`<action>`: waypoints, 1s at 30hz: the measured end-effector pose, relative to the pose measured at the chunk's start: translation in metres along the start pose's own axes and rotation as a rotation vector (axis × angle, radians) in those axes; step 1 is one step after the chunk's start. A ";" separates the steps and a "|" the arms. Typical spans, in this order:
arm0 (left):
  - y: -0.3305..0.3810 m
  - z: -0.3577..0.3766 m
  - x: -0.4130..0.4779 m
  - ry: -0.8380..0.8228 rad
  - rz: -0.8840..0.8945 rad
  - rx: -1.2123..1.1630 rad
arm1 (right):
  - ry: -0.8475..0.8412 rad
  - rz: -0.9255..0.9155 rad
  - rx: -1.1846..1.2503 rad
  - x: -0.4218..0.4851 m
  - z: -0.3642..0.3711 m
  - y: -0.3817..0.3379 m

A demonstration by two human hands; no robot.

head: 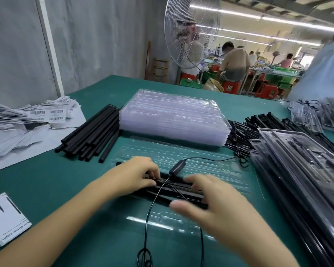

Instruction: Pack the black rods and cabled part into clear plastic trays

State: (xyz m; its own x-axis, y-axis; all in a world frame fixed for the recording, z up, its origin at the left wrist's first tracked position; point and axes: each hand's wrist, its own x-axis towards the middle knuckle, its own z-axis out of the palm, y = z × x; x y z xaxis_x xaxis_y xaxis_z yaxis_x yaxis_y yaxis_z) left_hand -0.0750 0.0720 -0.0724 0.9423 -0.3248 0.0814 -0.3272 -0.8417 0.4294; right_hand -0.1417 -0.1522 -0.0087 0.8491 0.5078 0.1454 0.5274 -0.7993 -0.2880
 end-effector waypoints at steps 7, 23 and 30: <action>-0.003 -0.002 -0.012 0.109 0.097 -0.105 | -0.034 -0.284 -0.252 -0.008 0.050 -0.040; -0.008 0.002 -0.021 0.118 0.182 -0.060 | -0.144 -0.004 0.024 0.009 0.042 -0.030; -0.013 0.010 -0.026 0.147 0.186 -0.004 | -0.366 -0.029 0.005 0.005 0.061 -0.051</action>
State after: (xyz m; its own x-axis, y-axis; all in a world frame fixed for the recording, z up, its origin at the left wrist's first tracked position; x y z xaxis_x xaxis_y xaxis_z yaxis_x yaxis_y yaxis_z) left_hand -0.0964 0.0865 -0.0894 0.8664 -0.4074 0.2889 -0.4957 -0.7715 0.3988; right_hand -0.1660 -0.0892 -0.0508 0.7663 0.6123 -0.1948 0.5500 -0.7818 -0.2938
